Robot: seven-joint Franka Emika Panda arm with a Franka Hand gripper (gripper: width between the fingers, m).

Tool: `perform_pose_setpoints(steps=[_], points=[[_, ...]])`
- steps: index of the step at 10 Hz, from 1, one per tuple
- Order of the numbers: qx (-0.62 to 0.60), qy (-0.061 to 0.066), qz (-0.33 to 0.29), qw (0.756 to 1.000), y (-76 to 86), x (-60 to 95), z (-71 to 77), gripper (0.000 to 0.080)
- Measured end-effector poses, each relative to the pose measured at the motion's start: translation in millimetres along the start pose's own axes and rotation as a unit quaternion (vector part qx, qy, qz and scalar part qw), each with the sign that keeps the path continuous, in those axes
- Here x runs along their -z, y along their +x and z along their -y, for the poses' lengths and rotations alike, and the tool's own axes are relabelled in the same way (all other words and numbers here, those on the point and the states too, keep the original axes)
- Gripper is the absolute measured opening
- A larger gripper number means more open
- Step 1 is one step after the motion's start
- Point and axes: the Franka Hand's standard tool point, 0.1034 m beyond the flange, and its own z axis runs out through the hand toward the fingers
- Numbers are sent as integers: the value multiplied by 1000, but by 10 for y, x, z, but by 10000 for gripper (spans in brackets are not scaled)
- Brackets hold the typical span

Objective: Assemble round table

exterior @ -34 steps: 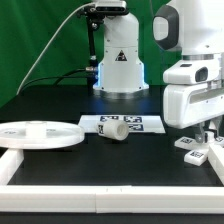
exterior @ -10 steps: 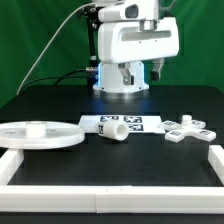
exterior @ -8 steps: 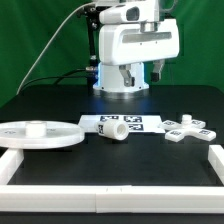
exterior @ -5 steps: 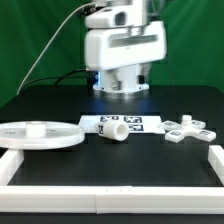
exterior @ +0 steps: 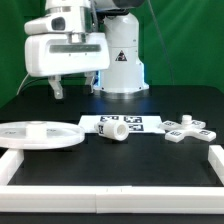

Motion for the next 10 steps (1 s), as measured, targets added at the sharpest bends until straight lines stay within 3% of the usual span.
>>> perform_pose_setpoints(steps=[3,5,6,8,10], points=[[0,2,3,1000,-27,-23,-1,649],[39,-10,16,999,-399,-218,-374,649],[31,-17,20,999,-472,-290,-491,649],[59,-9,27,998,-719,-462,-625,649],[58,-6,29,998,-747,-491,-655,649]])
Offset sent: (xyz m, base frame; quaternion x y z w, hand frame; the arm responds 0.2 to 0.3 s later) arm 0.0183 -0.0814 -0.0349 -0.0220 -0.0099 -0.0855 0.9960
